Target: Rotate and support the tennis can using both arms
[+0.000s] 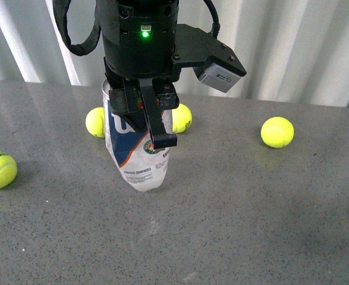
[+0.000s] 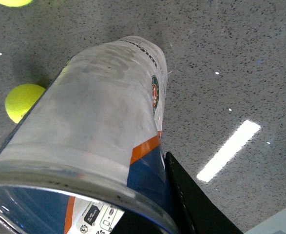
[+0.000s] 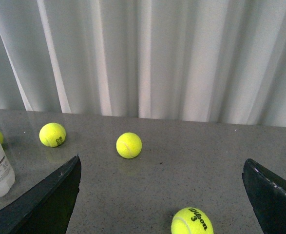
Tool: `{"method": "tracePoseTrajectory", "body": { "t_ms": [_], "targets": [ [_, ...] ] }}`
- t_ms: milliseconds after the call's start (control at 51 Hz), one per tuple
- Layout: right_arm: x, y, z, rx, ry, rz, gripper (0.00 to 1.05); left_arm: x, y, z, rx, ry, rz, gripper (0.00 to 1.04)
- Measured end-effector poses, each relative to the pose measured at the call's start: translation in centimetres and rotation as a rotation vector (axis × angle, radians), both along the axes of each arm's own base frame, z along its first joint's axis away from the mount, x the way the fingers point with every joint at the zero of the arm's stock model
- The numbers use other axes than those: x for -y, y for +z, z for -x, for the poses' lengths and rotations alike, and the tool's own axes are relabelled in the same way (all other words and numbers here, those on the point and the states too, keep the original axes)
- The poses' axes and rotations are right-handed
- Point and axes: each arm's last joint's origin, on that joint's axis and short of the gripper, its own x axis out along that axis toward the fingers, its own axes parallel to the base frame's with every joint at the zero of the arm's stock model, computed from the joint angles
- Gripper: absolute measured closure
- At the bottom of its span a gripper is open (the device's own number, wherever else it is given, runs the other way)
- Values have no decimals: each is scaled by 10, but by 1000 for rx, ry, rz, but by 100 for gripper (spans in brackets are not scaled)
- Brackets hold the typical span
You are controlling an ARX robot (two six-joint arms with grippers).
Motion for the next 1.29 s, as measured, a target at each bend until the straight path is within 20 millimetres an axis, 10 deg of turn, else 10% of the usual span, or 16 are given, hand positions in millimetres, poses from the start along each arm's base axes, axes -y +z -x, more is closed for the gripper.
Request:
{"method": "tracePoseTrajectory", "body": {
  "t_ms": [627,1137,1294],
  "targets": [
    [0,0,0,0,0,0,7,7,-10,3,-56,-38,11,99],
    [0,0,0,0,0,0,7,8,-1,-4,-28,-37,18,8],
    [0,0,0,0,0,0,7,4,4,-5,-21,-13,61,7]
  ]
}}
